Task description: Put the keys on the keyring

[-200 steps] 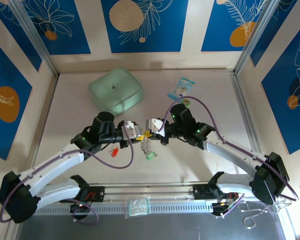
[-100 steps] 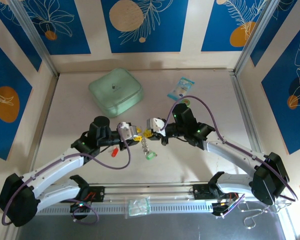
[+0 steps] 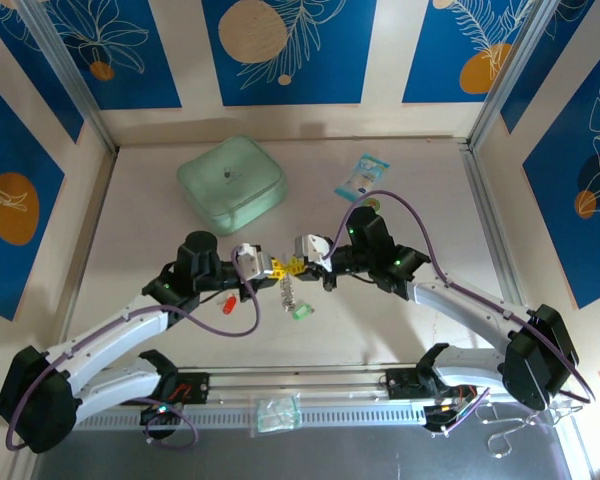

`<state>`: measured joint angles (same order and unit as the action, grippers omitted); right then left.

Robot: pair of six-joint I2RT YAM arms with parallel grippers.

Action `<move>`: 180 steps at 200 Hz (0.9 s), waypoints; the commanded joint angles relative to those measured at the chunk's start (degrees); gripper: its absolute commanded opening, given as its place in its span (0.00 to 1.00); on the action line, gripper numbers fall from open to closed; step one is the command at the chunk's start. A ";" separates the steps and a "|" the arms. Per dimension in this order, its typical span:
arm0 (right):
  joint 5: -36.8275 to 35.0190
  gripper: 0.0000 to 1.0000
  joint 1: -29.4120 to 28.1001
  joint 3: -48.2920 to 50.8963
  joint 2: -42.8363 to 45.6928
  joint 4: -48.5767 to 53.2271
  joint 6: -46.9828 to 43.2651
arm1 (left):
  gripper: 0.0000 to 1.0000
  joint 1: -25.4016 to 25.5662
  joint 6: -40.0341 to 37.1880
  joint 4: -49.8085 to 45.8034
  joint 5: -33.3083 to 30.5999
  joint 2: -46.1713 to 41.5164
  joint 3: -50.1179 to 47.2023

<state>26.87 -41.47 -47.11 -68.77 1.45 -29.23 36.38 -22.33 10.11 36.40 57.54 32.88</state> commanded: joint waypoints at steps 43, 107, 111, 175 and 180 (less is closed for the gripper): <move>2.05 0.17 1.49 1.47 1.30 -4.86 5.05 | 0.00 -0.61 0.03 3.29 0.64 -1.67 2.04; -11.77 0.33 2.99 6.36 7.62 -1.86 10.16 | 0.00 -0.32 -10.96 -10.66 -8.98 -1.30 5.68; -12.74 0.34 2.90 6.23 7.47 -1.64 11.53 | 0.00 -0.27 -10.92 -10.79 -9.76 -1.28 5.83; -22.88 0.32 -0.63 -0.44 -0.10 13.99 39.68 | 0.00 -0.27 -6.67 -12.57 -13.43 -1.26 6.17; -23.71 0.32 -1.50 -0.93 -0.85 15.40 41.30 | 0.00 -0.30 -6.03 -12.15 -13.89 -1.51 5.93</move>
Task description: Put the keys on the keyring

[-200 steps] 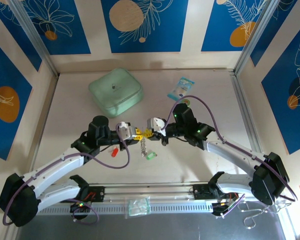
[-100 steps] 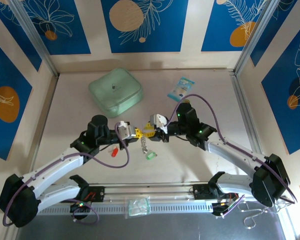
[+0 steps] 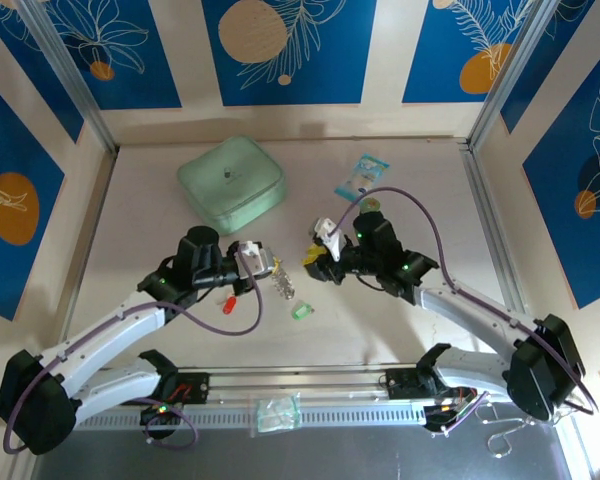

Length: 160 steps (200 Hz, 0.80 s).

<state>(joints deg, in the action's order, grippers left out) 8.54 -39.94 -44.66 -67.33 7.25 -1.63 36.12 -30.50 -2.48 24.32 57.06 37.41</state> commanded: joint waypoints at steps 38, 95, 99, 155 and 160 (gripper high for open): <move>-12.93 0.32 -8.68 -7.32 -8.07 21.61 25.99 | 0.00 -0.01 9.05 1.51 -7.16 -4.45 -0.17; -8.44 0.33 -9.80 -5.90 -16.17 24.68 38.15 | 0.00 0.00 16.23 -1.65 -18.50 -10.87 -3.14; -8.24 0.33 -9.80 -5.96 -16.86 24.58 38.34 | 0.00 -0.04 16.27 -1.78 -19.11 -11.14 -3.36; -12.01 0.33 -11.74 -9.57 -25.68 26.34 38.52 | 0.00 0.00 16.30 -2.09 -19.75 -11.68 -4.62; -13.18 0.33 -11.95 -10.01 -26.41 26.68 37.87 | 0.00 0.00 16.27 -1.95 -19.32 -11.73 -4.78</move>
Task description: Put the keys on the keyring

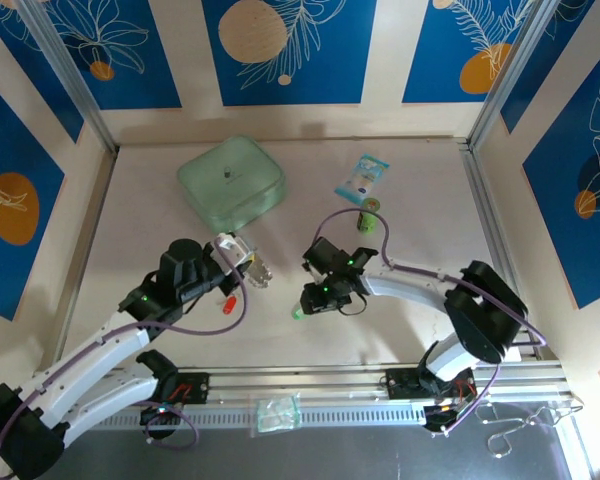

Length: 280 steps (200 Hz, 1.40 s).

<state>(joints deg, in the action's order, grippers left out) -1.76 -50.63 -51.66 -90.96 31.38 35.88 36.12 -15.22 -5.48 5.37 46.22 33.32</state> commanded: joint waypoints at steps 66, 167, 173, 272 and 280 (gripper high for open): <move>-8.52 0.42 -1.66 -8.44 -7.91 5.89 -5.85 | 0.00 -0.02 0.28 1.74 3.13 -1.23 -1.46; -12.86 0.26 -1.71 -9.71 -8.07 10.19 -7.64 | 0.00 0.00 -0.82 2.16 5.62 -0.86 -1.62; -13.57 0.26 -1.50 -9.69 -7.57 10.67 -7.83 | 0.00 0.00 -0.81 2.12 5.62 -0.94 -1.65; -14.77 0.31 0.01 -9.29 -5.58 13.98 -9.33 | 0.00 -0.02 -1.23 1.88 5.88 -0.44 -1.51; -14.57 0.30 0.01 -9.42 -5.90 14.02 -9.40 | 0.00 0.00 -1.21 1.87 6.01 -0.38 -1.50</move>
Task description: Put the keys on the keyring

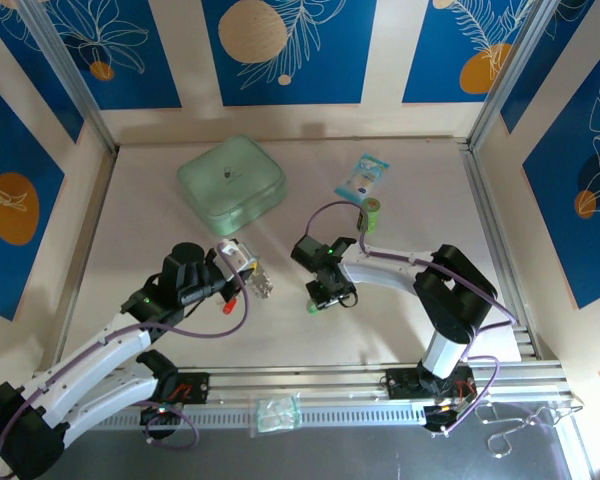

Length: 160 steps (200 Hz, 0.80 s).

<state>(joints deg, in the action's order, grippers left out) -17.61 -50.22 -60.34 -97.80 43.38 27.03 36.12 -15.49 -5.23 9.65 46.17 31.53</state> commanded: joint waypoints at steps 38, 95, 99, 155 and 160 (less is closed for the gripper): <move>3.08 0.25 -0.21 -1.24 -0.27 1.20 -0.57 | 0.00 0.00 -1.04 1.38 2.02 -0.23 0.29; 1.30 0.17 -0.31 -1.54 -0.55 2.82 -0.56 | 0.00 0.00 -1.30 1.58 2.04 -0.21 0.22; 1.43 0.17 -0.32 -1.54 -0.58 2.83 -0.49 | 0.00 0.00 -1.31 1.63 2.04 -0.21 0.14; 2.07 0.14 -0.32 -1.71 -1.16 2.87 -0.44 | 0.00 0.00 -1.45 1.68 2.21 -0.21 0.20; 2.09 0.14 -0.32 -1.71 -1.30 2.86 -0.50 | 0.00 -0.02 -1.49 1.65 2.22 -0.21 0.16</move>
<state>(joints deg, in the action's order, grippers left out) -16.32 -50.28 -60.40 -97.89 44.45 26.52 36.12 -15.51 -5.23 10.48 46.24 31.53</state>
